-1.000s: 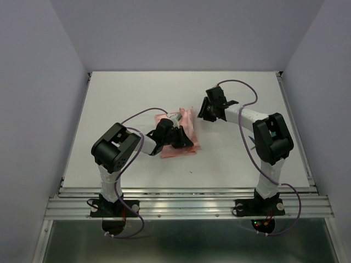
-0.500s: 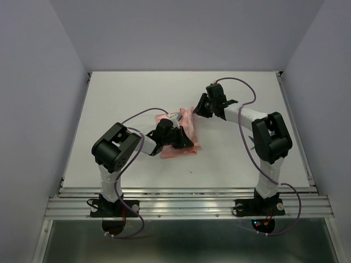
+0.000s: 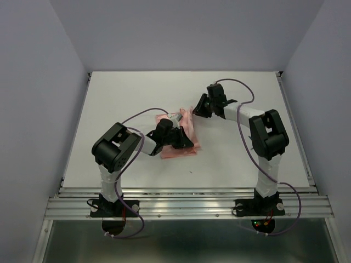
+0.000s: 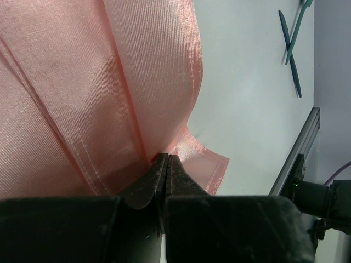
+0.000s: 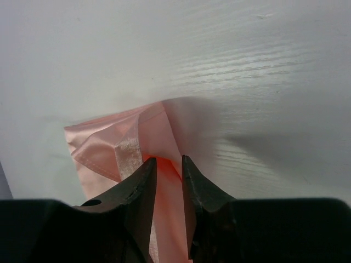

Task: Fold the napkin into a case and place the utensils inside
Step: Fold the lower triangle-folded napkin at the center of the board.

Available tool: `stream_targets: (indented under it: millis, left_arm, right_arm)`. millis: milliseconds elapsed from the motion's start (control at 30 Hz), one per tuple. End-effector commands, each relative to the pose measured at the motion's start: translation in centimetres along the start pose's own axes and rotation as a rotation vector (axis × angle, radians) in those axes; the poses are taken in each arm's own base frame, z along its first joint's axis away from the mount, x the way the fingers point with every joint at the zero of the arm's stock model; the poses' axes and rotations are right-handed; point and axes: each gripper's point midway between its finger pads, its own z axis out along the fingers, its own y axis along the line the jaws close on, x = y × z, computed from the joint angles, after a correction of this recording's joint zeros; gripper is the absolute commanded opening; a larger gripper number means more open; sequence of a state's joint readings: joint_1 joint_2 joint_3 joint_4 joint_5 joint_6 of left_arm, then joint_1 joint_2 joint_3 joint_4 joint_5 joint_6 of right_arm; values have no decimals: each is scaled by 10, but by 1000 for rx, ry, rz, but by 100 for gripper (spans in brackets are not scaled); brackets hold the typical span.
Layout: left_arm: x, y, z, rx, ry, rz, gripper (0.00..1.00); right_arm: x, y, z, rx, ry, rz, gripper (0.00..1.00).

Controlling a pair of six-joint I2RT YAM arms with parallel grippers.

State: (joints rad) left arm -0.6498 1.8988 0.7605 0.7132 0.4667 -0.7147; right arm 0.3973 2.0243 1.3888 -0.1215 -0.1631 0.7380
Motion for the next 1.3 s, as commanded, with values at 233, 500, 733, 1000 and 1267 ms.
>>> stream_targets:
  millis: [233, 500, 733, 1000, 1267]
  left_arm:
    - [19, 15, -5, -47, 61, 10, 5]
    - [12, 12, -7, -55, 64, 35, 7]
    - [1, 5, -13, -82, 73, 97, 16]
    - [-20, 3, -33, -207, 67, 193, 31]
    - [-40, -8, -49, -264, 22, 220, 49]
  right_arm:
    - [-3, 33, 1, -170, 24, -11, 27]
    - [5, 48, 2, -222, 46, -19, 26]
    - [15, 51, 10, -217, 71, -30, 26]
    - [14, 46, 15, -187, 72, -29, 25]
    - [7, 53, 15, -196, 63, -36, 25]
